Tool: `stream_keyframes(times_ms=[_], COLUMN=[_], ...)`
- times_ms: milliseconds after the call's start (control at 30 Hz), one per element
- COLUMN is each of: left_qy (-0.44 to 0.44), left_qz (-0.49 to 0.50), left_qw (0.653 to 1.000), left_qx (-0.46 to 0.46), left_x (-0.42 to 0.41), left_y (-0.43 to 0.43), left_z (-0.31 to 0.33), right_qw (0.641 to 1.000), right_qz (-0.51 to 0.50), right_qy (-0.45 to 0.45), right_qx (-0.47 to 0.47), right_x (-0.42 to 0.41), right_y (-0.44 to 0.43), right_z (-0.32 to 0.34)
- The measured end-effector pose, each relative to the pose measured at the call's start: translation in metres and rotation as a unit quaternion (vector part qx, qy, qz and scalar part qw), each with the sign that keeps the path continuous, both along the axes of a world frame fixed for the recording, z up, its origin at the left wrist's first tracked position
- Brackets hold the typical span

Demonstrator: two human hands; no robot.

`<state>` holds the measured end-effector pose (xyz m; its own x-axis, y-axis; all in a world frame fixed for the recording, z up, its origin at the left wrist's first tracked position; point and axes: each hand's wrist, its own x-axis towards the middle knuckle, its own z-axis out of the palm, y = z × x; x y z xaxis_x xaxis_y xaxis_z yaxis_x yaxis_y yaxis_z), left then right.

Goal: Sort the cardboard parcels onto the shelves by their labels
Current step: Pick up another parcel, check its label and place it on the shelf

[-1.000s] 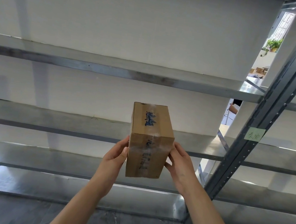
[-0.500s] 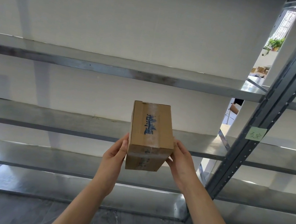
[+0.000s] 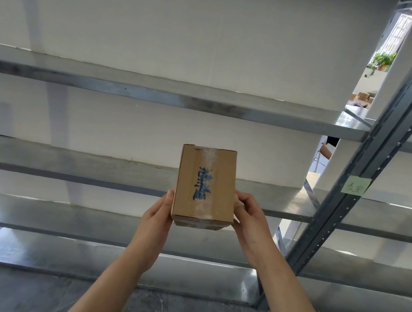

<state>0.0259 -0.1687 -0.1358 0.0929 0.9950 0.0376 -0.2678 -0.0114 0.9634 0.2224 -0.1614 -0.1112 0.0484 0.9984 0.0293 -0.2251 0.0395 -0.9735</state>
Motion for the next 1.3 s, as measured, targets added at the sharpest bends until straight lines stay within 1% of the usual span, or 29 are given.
stream_keyframes(times_ms=[167, 267, 333, 600, 833, 967, 1167, 1300], left_qy=[-0.001, -0.002, 0.013, 0.024, 0.017, 0.011, 0.024, 0.048], left_qz=[-0.008, -0.014, -0.023, -0.051, -0.026, -0.016, -0.029, -0.035], left_qw=[1.000, 1.000, 0.999, 0.998, 1.000, 1.000, 0.999, 0.997], left_qx=[0.004, 0.012, 0.020, 0.016, -0.004, 0.009, 0.023, 0.039], left_x=[0.001, 0.000, -0.002, -0.009, -0.007, -0.006, -0.008, -0.008], left_y=[-0.001, -0.004, -0.004, 0.000, -0.004, -0.005, -0.005, -0.006], left_z=[0.000, -0.001, -0.002, -0.004, 0.005, 0.008, 0.003, 0.002], right_qw=[1.000, 1.000, 0.999, 0.999, 0.999, 0.999, 0.997, 0.995], right_qz=[0.006, -0.008, -0.021, -0.034, -0.033, -0.045, -0.069, -0.094], right_qy=[0.001, 0.019, 0.029, 0.025, -0.002, -0.014, -0.025, -0.034], right_qx=[-0.003, -0.008, -0.009, -0.014, -0.002, -0.002, 0.002, 0.003], right_x=[0.000, -0.002, -0.002, -0.002, -0.002, -0.001, -0.004, -0.006], right_y=[-0.001, -0.002, -0.002, -0.006, -0.009, -0.009, -0.008, -0.006], right_z=[0.003, 0.008, 0.009, 0.007, 0.005, 0.004, 0.006, 0.006])
